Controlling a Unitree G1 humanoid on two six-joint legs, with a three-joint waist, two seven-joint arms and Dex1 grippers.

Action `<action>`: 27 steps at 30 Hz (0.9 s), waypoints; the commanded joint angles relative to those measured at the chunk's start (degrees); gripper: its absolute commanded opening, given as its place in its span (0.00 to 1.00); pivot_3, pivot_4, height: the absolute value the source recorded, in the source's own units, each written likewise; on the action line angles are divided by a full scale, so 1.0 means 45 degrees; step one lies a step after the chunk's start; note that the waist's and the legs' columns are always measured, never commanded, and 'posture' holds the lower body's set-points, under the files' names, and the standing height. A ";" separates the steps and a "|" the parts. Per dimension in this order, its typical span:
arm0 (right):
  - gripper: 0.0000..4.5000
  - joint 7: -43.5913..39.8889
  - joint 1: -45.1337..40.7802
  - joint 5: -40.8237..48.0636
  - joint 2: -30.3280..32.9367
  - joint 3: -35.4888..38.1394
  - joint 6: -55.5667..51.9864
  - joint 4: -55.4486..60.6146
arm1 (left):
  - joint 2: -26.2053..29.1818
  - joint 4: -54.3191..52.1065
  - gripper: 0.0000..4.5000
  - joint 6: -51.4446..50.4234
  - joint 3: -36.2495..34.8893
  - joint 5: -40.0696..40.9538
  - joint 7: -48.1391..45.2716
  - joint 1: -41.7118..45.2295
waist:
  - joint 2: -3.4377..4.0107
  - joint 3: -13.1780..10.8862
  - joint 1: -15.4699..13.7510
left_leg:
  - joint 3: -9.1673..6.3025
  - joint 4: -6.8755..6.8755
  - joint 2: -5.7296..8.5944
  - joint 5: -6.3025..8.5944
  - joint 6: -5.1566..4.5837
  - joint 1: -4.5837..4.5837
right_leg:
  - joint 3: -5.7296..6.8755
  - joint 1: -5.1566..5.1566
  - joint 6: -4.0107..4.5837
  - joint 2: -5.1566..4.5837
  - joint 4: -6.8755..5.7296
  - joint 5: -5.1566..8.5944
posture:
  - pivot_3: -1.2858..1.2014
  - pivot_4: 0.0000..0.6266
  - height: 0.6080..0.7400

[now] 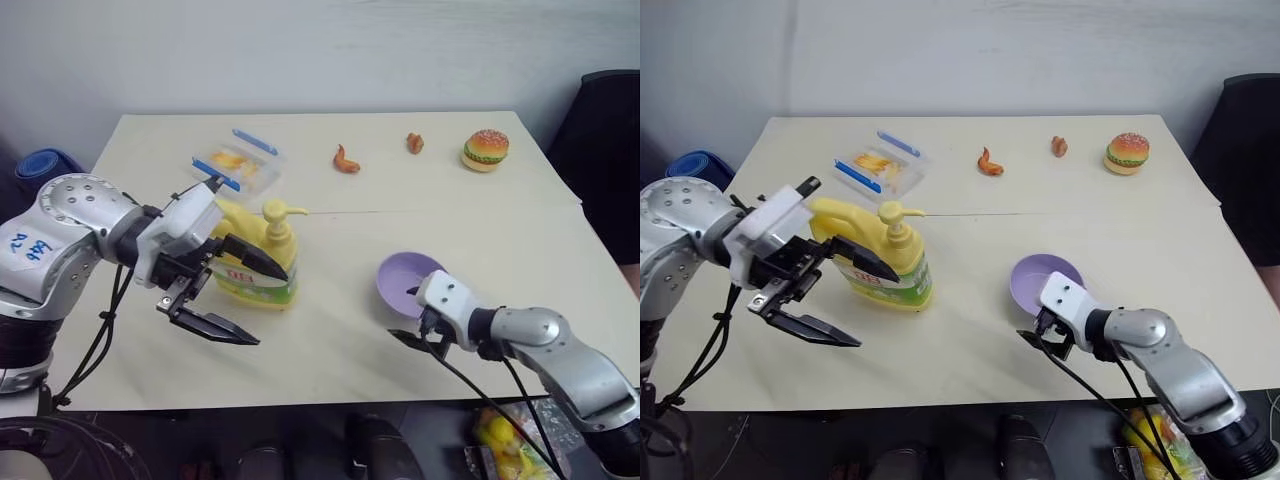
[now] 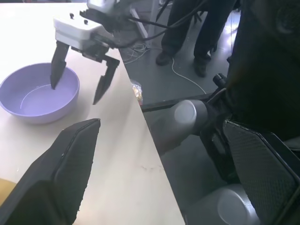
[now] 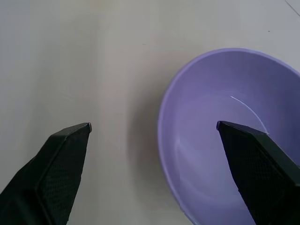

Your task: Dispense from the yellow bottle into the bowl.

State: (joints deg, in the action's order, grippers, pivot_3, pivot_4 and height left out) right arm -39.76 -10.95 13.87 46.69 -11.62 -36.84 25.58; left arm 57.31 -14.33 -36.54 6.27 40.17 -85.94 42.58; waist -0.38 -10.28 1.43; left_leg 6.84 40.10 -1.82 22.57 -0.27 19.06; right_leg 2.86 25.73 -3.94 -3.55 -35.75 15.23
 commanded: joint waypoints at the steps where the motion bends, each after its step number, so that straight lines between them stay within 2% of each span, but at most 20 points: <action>1: 1.00 0.0082 -0.0250 -0.0697 -0.0240 -0.0205 0.0524 -0.0503 | -0.0125 0.0031 1.00 0.0118 -0.0088 -0.0104 -0.0321 0.0403 | -0.0001 0.0000 0.0001 | -0.0003 0.0003 0.0000 0.0001 -0.0002 0.0002 | -0.0004 0.0003 -0.0002 -0.0001 -0.0007 -0.0001 | 0.52 0.24 1.00; 2: 1.00 0.0091 -0.0319 -0.0847 -0.0312 -0.0295 0.0621 -0.0705 | -0.0174 0.0027 1.00 0.0110 -0.0084 -0.0102 -0.0298 0.0438 | -0.0002 0.0000 0.0002 | -0.0006 0.0005 0.0001 0.0002 -0.0004 0.0004 | -0.0006 0.0003 -0.0002 -0.0002 -0.0012 -0.0001 | 0.52 0.24 1.00; 5: 0.86 0.0181 -0.0631 -0.1427 -0.0721 -0.0496 0.1242 -0.1821 | -0.0210 0.0033 1.00 0.0204 -0.0104 -0.0179 -0.0307 0.0441 | -0.0002 0.0000 0.0017 | -0.0020 0.0009 -0.0002 0.0002 -0.0005 0.0010 | -0.0007 0.0009 -0.0005 -0.0001 -0.0028 -0.0003 | 0.52 0.24 1.00; 9: 0.56 0.0127 -0.0718 -0.1620 -0.1053 -0.0336 0.1398 -0.2413 | -0.0219 0.0043 1.00 0.0220 -0.0184 -0.0234 -0.0252 0.0444 | -0.0002 0.0000 0.0009 | -0.0027 0.0009 -0.0007 0.0001 -0.0005 0.0021 | -0.0009 0.0012 -0.0005 -0.0001 -0.0037 -0.0003 | 0.52 0.24 1.00; 15: 0.56 0.0002 -0.0709 -0.1809 -0.1238 -0.0259 0.1645 -0.2718 | -0.0356 0.0118 1.00 0.0327 -0.0281 -0.0385 0.0006 0.0442 | -0.0002 0.0000 0.0001 | -0.0055 0.0018 -0.0005 0.0002 -0.0012 0.0023 | -0.0012 0.0011 -0.0011 -0.0007 -0.0042 -0.0006 | 0.52 0.24 1.00; 19: 0.35 -0.0055 -0.0629 -0.1909 -0.1266 -0.0174 0.1842 -0.2748 | -0.0564 0.0492 1.00 0.0575 -0.0225 -0.0816 0.0179 0.0513 | -0.0002 0.0000 0.0002 | -0.0074 0.0020 -0.0005 0.0002 -0.0011 0.0022 | -0.0012 0.0012 -0.0011 -0.0005 -0.0045 -0.0006 | 0.52 0.24 1.00; 23: 0.05 -0.0154 -0.0512 -0.1878 -0.1217 -0.0056 0.1839 -0.2491 | -0.0773 0.0694 1.00 0.0659 -0.0272 -0.0972 0.0323 0.0605 | -0.0002 0.0001 0.0000 | -0.0078 0.0021 -0.0004 0.0002 -0.0012 0.0023 | -0.0010 0.0011 -0.0012 -0.0005 -0.0047 -0.0006 | 0.52 0.24 1.00; 24: 0.01 -0.0178 -0.0491 -0.1876 -0.1216 -0.0022 0.1833 -0.2434 | -0.0816 0.0715 1.00 0.0671 -0.0282 -0.0990 0.0348 0.0624 | -0.0015 0.0008 0.0000 | -0.0078 0.0022 -0.0003 0.0002 -0.0012 0.0021 | -0.0010 0.0010 -0.0012 -0.0006 -0.0050 -0.0007 | 0.52 0.24 1.00; 27: 0.01 -0.0649 -0.0484 -0.1668 -0.0765 0.0283 0.1550 -0.1532 | -0.1054 0.0742 1.00 0.0275 -0.0542 -0.0580 0.0572 0.0885 | -0.0018 0.0010 -0.0012 | -0.0095 0.0024 -0.0007 0.0002 -0.0012 0.0027 | -0.0008 0.0005 -0.0012 -0.0006 -0.0049 -0.0007 | 0.52 0.24 1.00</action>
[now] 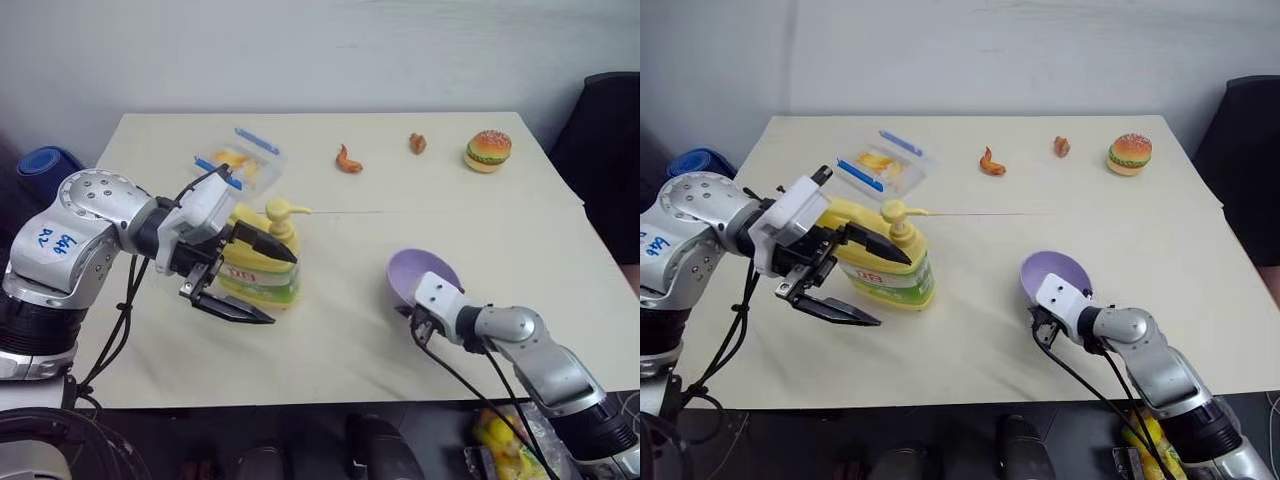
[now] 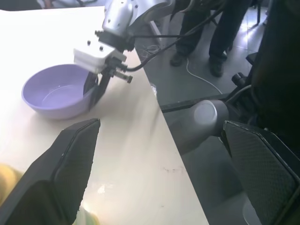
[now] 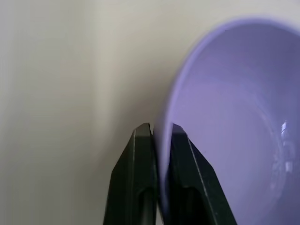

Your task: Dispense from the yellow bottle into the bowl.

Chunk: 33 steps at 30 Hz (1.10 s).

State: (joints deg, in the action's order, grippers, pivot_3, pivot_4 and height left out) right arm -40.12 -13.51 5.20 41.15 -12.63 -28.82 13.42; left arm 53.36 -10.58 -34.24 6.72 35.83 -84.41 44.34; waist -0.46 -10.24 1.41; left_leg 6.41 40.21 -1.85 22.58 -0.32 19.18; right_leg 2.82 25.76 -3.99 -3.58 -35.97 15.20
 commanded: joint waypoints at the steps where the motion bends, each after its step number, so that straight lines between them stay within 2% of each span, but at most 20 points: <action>1: 0.00 -0.0832 0.0063 0.0337 0.0740 0.0615 -0.0314 0.1555 | -0.0227 -0.0048 0.96 -0.0450 -0.0770 0.0579 0.0273 0.0635 | -0.0001 0.0000 -0.0003 | -0.0002 0.0002 0.0001 0.0000 0.0000 0.0000 | -0.0001 0.0000 0.0000 -0.0005 -0.0001 0.0000 | 0.52 0.24 1.00; 4: 0.00 -0.1968 -0.0547 0.0684 0.1822 0.0897 -0.0595 0.2508 | -0.0002 0.0559 0.84 -0.1607 -0.1451 0.1597 0.0015 0.1515 | -0.0004 -0.0006 -0.0008 | -0.0015 0.0017 -0.0001 0.0000 -0.0003 0.0016 | 0.0008 0.0005 -0.0003 -0.0003 -0.0002 -0.0002 | 0.52 0.24 1.00; 9: 0.00 -0.3602 -0.2745 0.1152 0.2633 0.0472 -0.1043 0.2745 | 0.0156 0.2497 0.49 -0.2102 -0.2072 0.1659 -0.0126 0.3749 | -0.0005 -0.0007 0.0033 | -0.0005 0.0026 0.0005 0.0001 -0.0004 -0.0003 | 0.0030 0.0004 -0.0003 0.0006 0.0005 -0.0002 | 0.52 0.24 1.00; 11: 0.00 -0.4133 -0.3749 0.1183 0.2533 0.0079 -0.1199 0.2493 | 0.0129 0.3255 0.35 -0.1898 -0.1976 0.1310 -0.0303 0.4432 | -0.0005 -0.0007 0.0024 | -0.0004 0.0024 0.0006 0.0000 -0.0003 -0.0001 | 0.0044 0.0010 -0.0001 0.0009 -0.0005 -0.0001 | 0.52 0.24 1.00; 16: 0.00 -0.5032 -0.6661 0.1097 0.1352 -0.1153 -0.1585 0.1295 | -0.0182 0.4942 0.00 0.0377 -0.0887 -0.0780 -0.0941 0.5065 | -0.0005 -0.0007 0.0026 | 0.0010 0.0023 0.0012 0.0001 -0.0007 0.0005 | 0.0098 0.0011 -0.0009 0.0001 -0.0014 -0.0005 | 0.52 0.24 1.00; 22: 0.00 -0.5906 -0.8959 0.0875 0.0215 -0.2209 -0.1507 0.0150 | -0.1172 0.5950 0.00 0.1984 -0.0251 -0.2058 -0.0703 0.5281 | -0.0005 -0.0007 0.0003 | 0.0021 0.0037 0.0007 0.0001 -0.0010 0.0085 | 0.0126 0.0083 -0.0011 -0.0016 -0.0032 -0.0007 | 0.52 0.24 1.00; 25: 0.00 -0.6285 -0.9439 0.0719 0.0119 -0.2481 -0.1326 0.0033 | -0.1422 0.5990 0.00 0.2187 -0.0249 -0.2223 -0.0742 0.5185 | -0.0005 -0.0007 0.0044 | 0.0004 0.0154 0.0009 0.0011 -0.0029 0.0256 | 0.0174 0.0225 -0.0016 -0.0046 -0.0074 -0.0010 | 0.52 0.24 1.00; 33: 0.00 -0.6849 -1.0124 0.0770 0.0089 -0.2447 -0.1594 0.0288 | -0.1482 0.5729 0.00 0.2312 -0.0276 -0.2328 -0.0775 0.4721 | -0.0006 -0.0007 0.0044 | -0.0040 0.0227 0.0017 0.0025 -0.0055 0.0272 | 0.0210 0.0226 -0.0021 -0.0113 -0.0150 -0.0012 | 0.52 0.24 1.00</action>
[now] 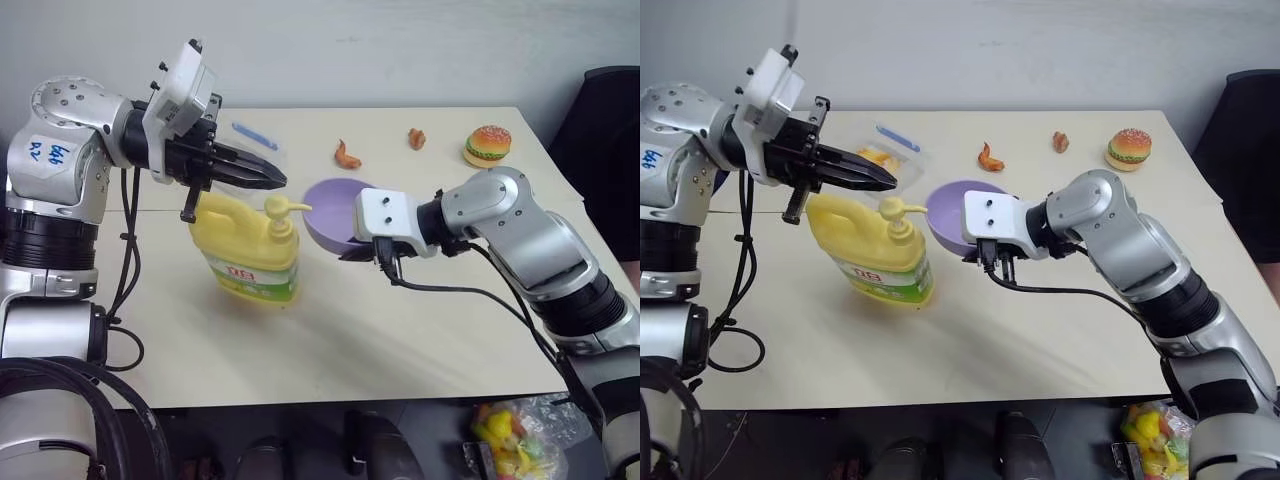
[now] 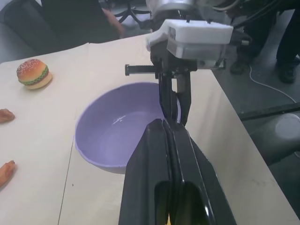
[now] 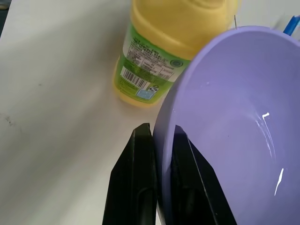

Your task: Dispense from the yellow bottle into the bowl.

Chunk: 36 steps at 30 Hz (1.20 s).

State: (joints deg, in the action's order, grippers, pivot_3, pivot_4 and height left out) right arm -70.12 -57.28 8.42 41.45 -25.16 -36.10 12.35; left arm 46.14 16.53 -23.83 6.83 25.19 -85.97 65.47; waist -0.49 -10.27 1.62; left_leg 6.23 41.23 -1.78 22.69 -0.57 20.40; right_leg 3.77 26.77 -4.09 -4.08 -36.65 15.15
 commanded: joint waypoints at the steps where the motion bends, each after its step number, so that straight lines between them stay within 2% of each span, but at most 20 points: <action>1: 0.00 -0.0231 -0.0433 0.0081 0.0025 0.0361 -0.0010 0.0579 | 0.0136 -0.0339 0.00 -0.0078 -0.0332 0.0090 -0.0428 0.0004 | 0.0000 0.0000 -0.0003 | -0.0003 0.0003 -0.0001 0.0000 0.0000 0.0000 | 0.0002 0.0000 0.0000 0.0000 -0.0006 0.0000 | 0.52 0.24 1.00; 6: 0.00 -0.0401 -0.0645 0.0204 -0.0013 0.0522 -0.0179 0.0726 | 0.0208 -0.0332 0.00 0.0437 -0.0163 -0.0406 -0.0229 -0.0288 | 0.0000 0.0000 -0.0015 | -0.0012 0.0006 0.0002 0.0001 -0.0008 0.0003 | 0.0010 -0.0002 0.0000 -0.0025 -0.0012 0.0000 | 0.52 0.24 1.00; 19: 0.00 -0.0608 -0.1158 0.0589 -0.0189 0.0571 -0.0497 0.0961 | -0.0873 0.0166 0.00 0.0925 -0.0091 -0.0926 0.0204 -0.0216 | 0.0000 0.0000 -0.0011 | -0.0026 0.0017 0.0008 -0.0001 -0.0023 0.0006 | 0.0031 -0.0014 -0.0002 -0.0044 -0.0020 -0.0001 | 0.52 0.24 1.00; 28: 0.00 -0.0673 -0.1199 0.0481 -0.0129 0.0511 -0.0399 0.0934 | -0.0609 -0.0080 0.00 0.1037 0.0405 -0.1567 -0.0191 -0.0692 | 0.0001 0.0001 -0.0004 | -0.0028 0.0019 0.0007 -0.0001 -0.0023 0.0003 | 0.0034 -0.0018 -0.0001 -0.0042 -0.0023 0.0000 | 0.52 0.24 1.00; 36: 0.00 -0.0914 -0.1295 0.0605 -0.0060 0.0544 -0.0494 0.1142 | -0.0474 -0.0180 0.00 0.2151 0.0912 -0.2440 -0.0021 -0.1539 | 0.0007 0.0010 -0.0004 | -0.0029 0.0017 0.0002 -0.0001 -0.0023 -0.0036 | 0.0031 -0.0059 -0.0001 -0.0046 -0.0025 0.0000 | 0.52 0.24 1.00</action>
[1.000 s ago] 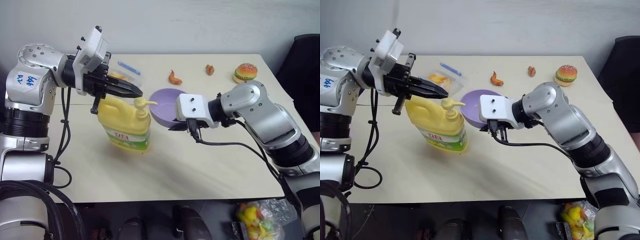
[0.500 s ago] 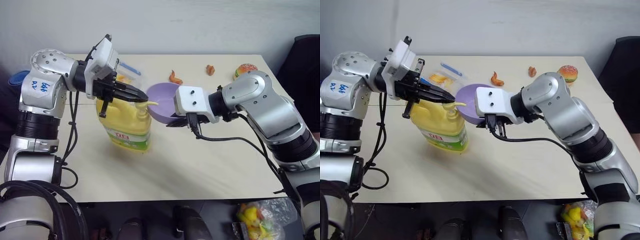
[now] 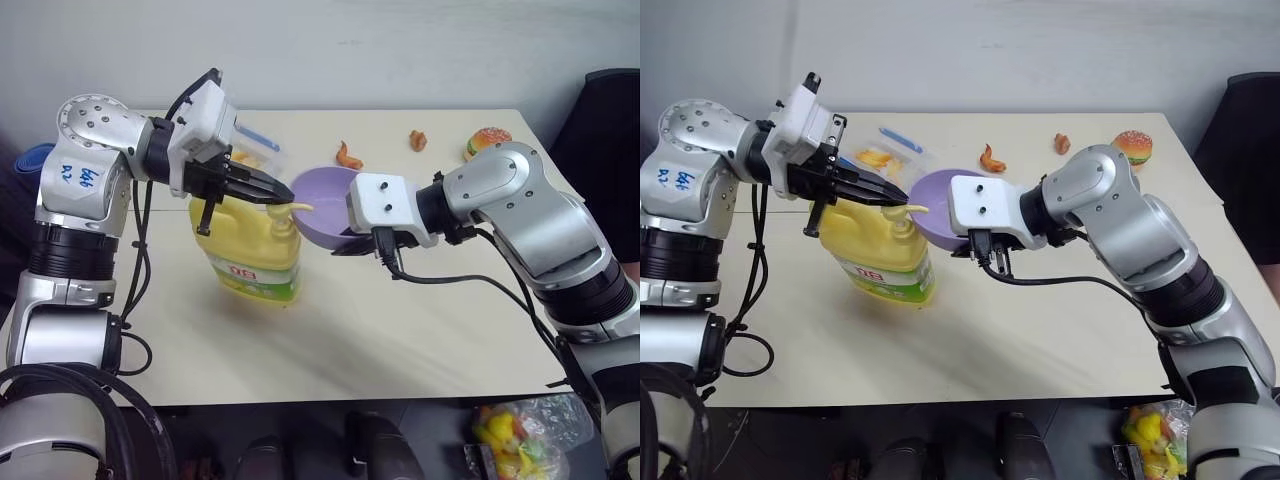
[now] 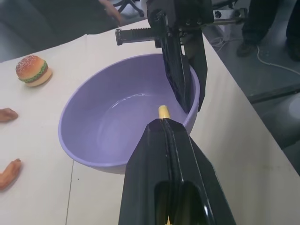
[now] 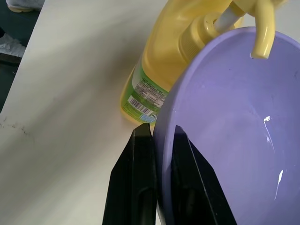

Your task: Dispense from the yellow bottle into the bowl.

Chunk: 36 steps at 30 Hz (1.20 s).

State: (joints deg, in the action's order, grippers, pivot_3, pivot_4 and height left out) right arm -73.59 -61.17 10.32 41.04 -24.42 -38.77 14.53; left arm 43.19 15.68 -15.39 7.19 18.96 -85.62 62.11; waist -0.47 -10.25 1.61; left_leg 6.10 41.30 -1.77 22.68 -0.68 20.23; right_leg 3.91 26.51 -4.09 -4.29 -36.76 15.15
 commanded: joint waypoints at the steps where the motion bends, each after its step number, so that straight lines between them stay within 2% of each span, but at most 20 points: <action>1: 0.00 -0.0158 -0.0438 0.0174 0.0027 0.0375 0.0108 0.0646 | 0.0210 0.0002 0.00 0.0474 0.0899 -0.1175 -0.0094 -0.0907 | 0.0006 0.0009 -0.0001 | -0.0001 0.0000 -0.0001 0.0000 0.0000 -0.0010 | 0.0000 -0.0011 0.0000 -0.0002 -0.0001 0.0000 | 0.52 0.24 1.00; 17: 0.00 -0.0320 -0.0434 0.0144 0.0013 0.0281 0.0057 0.0733 | -0.0221 0.0846 0.00 0.1469 0.1340 -0.1971 0.0671 -0.1362 | 0.0034 0.0089 -0.0009 | -0.0001 0.0001 0.0001 -0.0001 -0.0002 -0.0035 | -0.0004 -0.0033 0.0000 -0.0005 -0.0018 0.0000 | 0.52 0.24 1.00; 27: 0.00 -0.0301 -0.0260 0.0302 -0.0116 0.0279 -0.0186 0.1132 | -0.0329 0.0730 0.00 0.1300 0.1294 -0.1892 0.0657 -0.1457 | 0.0063 0.0126 -0.0008 | -0.0004 0.0000 0.0000 -0.0002 -0.0003 -0.0039 | -0.0004 -0.0036 0.0001 -0.0005 -0.0024 0.0001 | 0.52 0.24 1.00; 32: 0.00 -0.0039 0.0214 0.0098 0.0068 0.0349 0.0046 0.1214 | -0.0040 -0.0493 0.00 -0.1787 -0.0133 0.0426 0.0264 -0.0315 | 0.0062 0.0123 -0.0007 | -0.0006 0.0001 -0.0001 -0.0003 -0.0004 -0.0029 | -0.0003 -0.0030 0.0001 -0.0003 -0.0024 0.0001 | 0.52 0.24 1.00; 36: 0.00 0.0363 0.1428 -0.0057 0.0499 0.0536 0.0269 0.1670 | 0.0886 -0.1087 0.19 -0.5215 -0.1344 0.2535 -0.0364 0.1014 | 0.0024 0.0084 0.0001 | -0.0020 -0.0002 0.0001 -0.0003 -0.0004 0.0022 | 0.0012 0.0017 0.0001 0.0002 -0.0011 0.0001 | 0.52 0.24 1.00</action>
State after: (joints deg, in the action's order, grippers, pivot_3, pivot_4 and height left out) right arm -72.86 -55.82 10.14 42.27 -24.17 -38.85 19.18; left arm 44.56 13.66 -33.17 4.98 25.90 -85.72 63.11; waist -0.36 -9.87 1.61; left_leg 6.00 41.29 -1.76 22.67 -0.69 20.39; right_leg 3.98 26.62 -4.09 -4.28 -36.78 15.15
